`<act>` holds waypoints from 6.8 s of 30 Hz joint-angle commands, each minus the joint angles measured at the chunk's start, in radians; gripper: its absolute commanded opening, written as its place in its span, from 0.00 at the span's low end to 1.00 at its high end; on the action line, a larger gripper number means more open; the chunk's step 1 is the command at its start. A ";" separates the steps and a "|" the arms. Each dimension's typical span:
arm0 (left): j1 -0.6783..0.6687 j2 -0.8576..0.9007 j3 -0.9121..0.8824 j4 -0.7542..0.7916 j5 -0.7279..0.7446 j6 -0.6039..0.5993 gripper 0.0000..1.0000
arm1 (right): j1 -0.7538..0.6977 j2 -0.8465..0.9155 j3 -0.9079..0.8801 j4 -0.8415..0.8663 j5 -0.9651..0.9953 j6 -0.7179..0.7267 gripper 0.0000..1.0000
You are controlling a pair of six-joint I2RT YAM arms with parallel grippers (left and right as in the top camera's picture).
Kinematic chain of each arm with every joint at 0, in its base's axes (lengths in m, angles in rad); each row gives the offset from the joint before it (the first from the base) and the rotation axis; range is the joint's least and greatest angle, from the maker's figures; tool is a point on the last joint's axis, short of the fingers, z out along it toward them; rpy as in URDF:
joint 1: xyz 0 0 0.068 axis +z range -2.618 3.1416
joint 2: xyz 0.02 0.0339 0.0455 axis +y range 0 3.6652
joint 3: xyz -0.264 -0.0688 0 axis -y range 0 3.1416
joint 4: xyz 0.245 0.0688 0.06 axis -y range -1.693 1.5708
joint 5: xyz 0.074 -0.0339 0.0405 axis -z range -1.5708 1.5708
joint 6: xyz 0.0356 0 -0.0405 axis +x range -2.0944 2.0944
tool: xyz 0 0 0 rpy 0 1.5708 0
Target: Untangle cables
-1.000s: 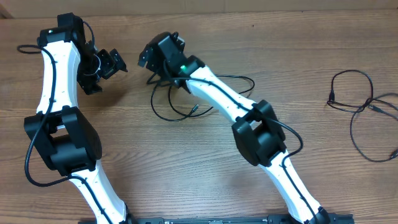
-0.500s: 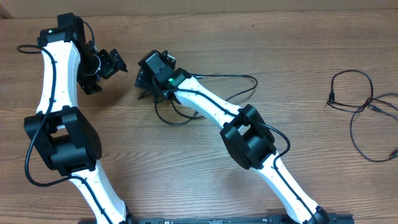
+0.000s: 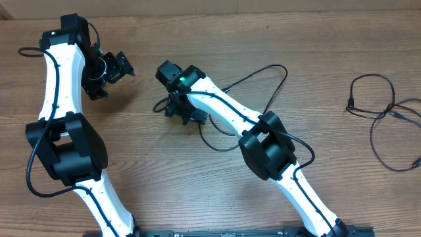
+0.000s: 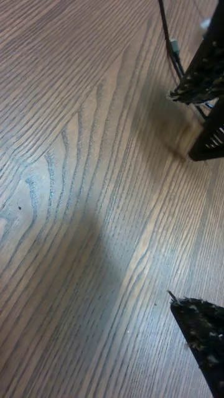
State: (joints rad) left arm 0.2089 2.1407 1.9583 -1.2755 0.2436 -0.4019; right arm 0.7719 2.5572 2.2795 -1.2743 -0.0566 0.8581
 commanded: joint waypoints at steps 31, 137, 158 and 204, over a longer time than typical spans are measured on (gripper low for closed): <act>-0.008 -0.009 -0.003 0.001 0.008 -0.014 1.00 | -0.055 0.061 0.123 -0.402 0.286 -0.444 1.00; -0.008 -0.009 -0.003 0.001 0.008 -0.014 0.99 | -0.226 0.061 -0.104 -0.190 0.039 -0.369 0.41; -0.008 -0.009 -0.003 0.001 0.008 -0.014 1.00 | -0.304 0.061 -0.257 -0.103 -0.108 -0.368 0.30; -0.008 -0.009 -0.003 0.001 0.008 -0.014 1.00 | -0.380 -0.650 -0.209 -0.340 0.422 -0.333 0.04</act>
State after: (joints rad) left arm 0.2089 2.1407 1.9583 -1.2755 0.2432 -0.4126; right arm 0.4187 1.9457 2.0632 -1.6077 0.2577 0.4786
